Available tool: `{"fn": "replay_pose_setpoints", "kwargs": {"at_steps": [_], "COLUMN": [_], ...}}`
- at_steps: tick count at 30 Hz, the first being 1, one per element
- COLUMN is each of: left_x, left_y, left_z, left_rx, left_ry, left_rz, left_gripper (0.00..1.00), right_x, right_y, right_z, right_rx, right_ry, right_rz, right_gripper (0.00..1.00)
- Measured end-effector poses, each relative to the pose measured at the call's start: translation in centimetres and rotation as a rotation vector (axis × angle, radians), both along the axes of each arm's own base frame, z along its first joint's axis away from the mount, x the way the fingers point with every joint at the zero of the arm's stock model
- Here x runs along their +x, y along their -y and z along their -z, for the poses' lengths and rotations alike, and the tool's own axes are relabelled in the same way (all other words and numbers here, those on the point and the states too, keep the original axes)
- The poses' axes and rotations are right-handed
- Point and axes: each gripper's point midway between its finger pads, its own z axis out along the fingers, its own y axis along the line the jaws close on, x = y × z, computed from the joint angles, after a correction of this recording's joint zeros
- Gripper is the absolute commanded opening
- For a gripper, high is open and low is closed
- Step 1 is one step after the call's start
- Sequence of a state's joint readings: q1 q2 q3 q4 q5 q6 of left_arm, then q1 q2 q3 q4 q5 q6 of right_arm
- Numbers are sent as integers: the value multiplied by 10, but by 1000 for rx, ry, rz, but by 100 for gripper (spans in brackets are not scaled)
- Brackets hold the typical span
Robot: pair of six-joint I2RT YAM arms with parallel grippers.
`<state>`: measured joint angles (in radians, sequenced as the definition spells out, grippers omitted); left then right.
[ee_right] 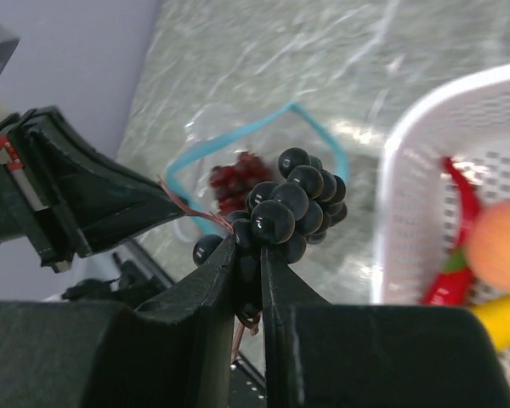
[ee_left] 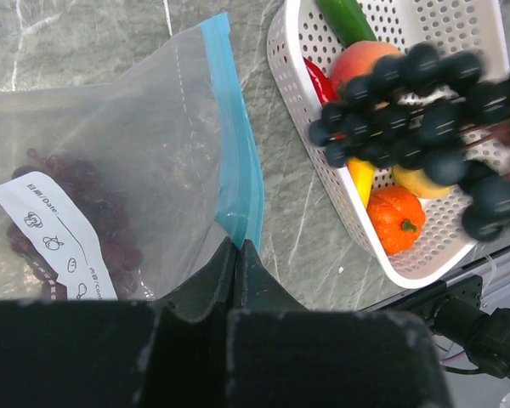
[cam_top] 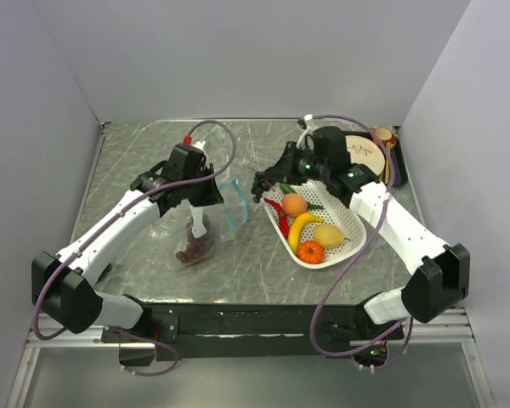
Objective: Place the food in the zip-top bag and seal the zipper
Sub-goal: Pick up the fake fruit from the bin, then place the fake fruit in the zipper food storage bag.
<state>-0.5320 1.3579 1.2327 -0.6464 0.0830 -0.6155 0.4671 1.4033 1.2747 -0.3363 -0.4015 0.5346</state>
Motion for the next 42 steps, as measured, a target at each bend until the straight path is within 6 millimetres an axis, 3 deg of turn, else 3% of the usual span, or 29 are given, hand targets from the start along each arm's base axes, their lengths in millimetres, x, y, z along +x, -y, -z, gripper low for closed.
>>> {"fn": "replay_pose_setpoints", "kwargs": {"at_steps": [5,12,21,24,25,26,28,31,36,42], "left_x": [-3,-9,-14,-15,-16,-16,-16,-16,-16,-14], "left_y": [-1,-4,-9,-14,-15,-17,-19,-21,-21,-21], "left_z": [-10,-28,-37,-45,-47,-50,-53,-53,-53,-50], "left_rx": [-11,-41,-47,-46,-48,-48,-47,-41,-40,-33], "left_ry": [19,64,87,111,121,129,140,144,145,138], "left_rz": [4,7,-1,-15,-21,-26,-33,-42,-44,-46], "left_gripper": [1,1,1,1,1,1,1,1,1,1], "right_x": [-7,-15,-18,-16,-16,-16,-14,-10,0,11], "right_y": [-37,-78,-117,-126,-129,-131,-132,-129,-107,-62], "right_z": [12,47,80,79,78,77,79,85,91,70], "right_rx": [40,47,24,27,30,30,24,-11,-101,-150], "right_ry": [-48,-145,-227,-221,-219,-214,-212,-195,-149,-73], "right_rz": [-102,-200,-269,-285,-289,-296,-293,-266,-169,-20], "right_gripper": [15,16,19,34,48,53,70,78,79,79]}}
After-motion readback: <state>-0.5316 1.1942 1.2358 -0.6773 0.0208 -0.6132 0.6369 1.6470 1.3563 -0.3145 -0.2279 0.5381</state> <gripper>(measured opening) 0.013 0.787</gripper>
